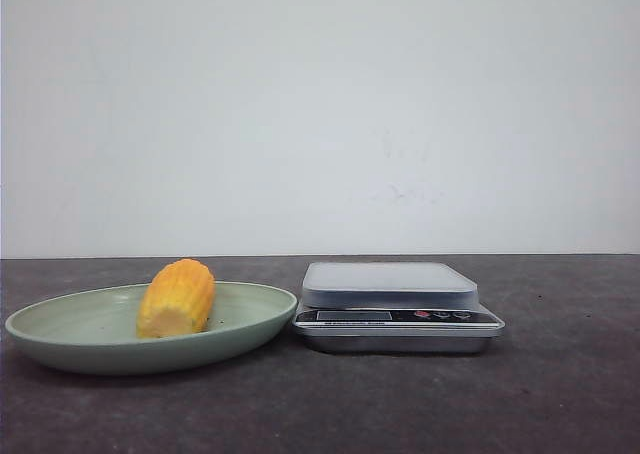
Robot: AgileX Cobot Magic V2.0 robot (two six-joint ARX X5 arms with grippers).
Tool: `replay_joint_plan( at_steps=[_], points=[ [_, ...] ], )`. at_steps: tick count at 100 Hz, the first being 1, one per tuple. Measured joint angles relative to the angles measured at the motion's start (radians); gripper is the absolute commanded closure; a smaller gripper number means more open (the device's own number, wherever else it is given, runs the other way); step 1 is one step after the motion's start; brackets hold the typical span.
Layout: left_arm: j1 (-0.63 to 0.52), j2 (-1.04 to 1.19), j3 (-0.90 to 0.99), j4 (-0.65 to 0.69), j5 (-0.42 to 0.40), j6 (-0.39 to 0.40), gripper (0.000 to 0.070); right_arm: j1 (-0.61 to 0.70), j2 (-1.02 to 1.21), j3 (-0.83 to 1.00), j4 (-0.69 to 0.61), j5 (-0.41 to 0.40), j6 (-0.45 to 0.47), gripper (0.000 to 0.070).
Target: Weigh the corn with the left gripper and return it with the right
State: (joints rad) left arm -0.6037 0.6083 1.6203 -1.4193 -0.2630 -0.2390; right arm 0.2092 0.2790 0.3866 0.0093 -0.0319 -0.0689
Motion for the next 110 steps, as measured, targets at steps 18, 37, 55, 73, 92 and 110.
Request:
replay_joint_plan(
  at_steps=[18,37,55,73,92,110],
  points=[
    [0.0,0.0,0.0,0.0,0.0,0.0,0.0684,-0.055,-0.131,-0.256,-0.006,-0.063,0.105,0.0685],
    [0.0,0.0,0.0,0.0,0.0,0.0,0.0684,-0.101,-0.231,-0.367,-0.004,-0.136,0.13,0.0685],
    [0.0,0.0,0.001,0.0,0.0,0.0,0.0684,-0.134,-0.275,-0.371,-0.114,-0.149,0.131,0.0685],
    [0.0,0.0,0.001,0.0,0.0,0.0,0.0684,-0.14,-0.274,-0.371,-0.177,-0.106,0.13,0.0685],
    [0.0,0.0,0.001,0.0,0.0,0.0,0.0684,-0.14,-0.275,-0.371,-0.177,-0.107,0.13,0.0685],
    [0.0,0.0,0.001,0.0,0.0,0.0,0.0684,-0.144,-0.275,-0.371,-0.175,-0.107,0.13,0.0685]
  ],
)
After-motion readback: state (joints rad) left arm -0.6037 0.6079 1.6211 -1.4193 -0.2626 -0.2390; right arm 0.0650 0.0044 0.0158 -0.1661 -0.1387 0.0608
